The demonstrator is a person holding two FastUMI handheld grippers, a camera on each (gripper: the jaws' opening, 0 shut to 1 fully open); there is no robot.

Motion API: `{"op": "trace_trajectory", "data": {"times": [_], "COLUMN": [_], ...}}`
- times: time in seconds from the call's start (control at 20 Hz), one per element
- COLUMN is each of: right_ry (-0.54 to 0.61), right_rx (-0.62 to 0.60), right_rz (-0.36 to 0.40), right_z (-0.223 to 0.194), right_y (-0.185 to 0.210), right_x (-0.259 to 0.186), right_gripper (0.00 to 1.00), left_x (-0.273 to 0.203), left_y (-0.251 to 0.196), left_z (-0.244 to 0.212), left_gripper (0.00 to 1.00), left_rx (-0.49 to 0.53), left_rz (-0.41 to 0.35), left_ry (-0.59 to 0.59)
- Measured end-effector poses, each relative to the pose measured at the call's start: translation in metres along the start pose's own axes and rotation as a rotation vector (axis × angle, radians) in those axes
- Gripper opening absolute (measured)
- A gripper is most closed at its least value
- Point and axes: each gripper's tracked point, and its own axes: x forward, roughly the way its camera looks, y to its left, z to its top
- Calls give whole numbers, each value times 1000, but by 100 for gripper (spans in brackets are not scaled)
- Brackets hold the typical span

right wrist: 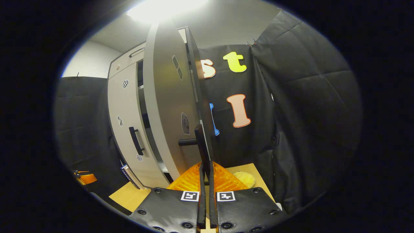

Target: Open the right door of the double-door shoe cabinet with the right hand, and open the left door with the left hand.

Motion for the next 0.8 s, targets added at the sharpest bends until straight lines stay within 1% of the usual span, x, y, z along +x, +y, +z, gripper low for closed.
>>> {"op": "trace_trajectory", "data": {"times": [0.2,0.25,0.35,0.45,0.6,0.65,0.7,0.8], "right_ry": [-47,-52,-53,-70,-94,-103,-112,-120], "right_rx": [9,-5,-23,-3,6,1,-8,-26], "right_rz": [-65,-101,-174,-245,-364,-390,-412,-457], "right_z": [-3,-4,-4,5,20,26,30,35], "right_y": [-1,-5,-13,-22,-43,-48,-54,-69], "right_x": [-26,-32,-49,-60,-77,-82,-86,-89], "right_gripper": [7,2,2,2,2,2,0,2], "left_x": [23,28,41,55,81,87,95,108], "left_y": [31,35,43,47,46,43,36,24], "left_z": [4,5,5,6,21,28,38,49], "left_gripper": [96,96,96,96,96,96,96,96], "left_rx": [-8,-16,-23,-11,0,-10,-21,-44], "left_rz": [-29,-45,-83,-121,-163,-181,-197,-217], "left_ry": [-6,-12,-12,-9,-42,-65,-87,-121]}}
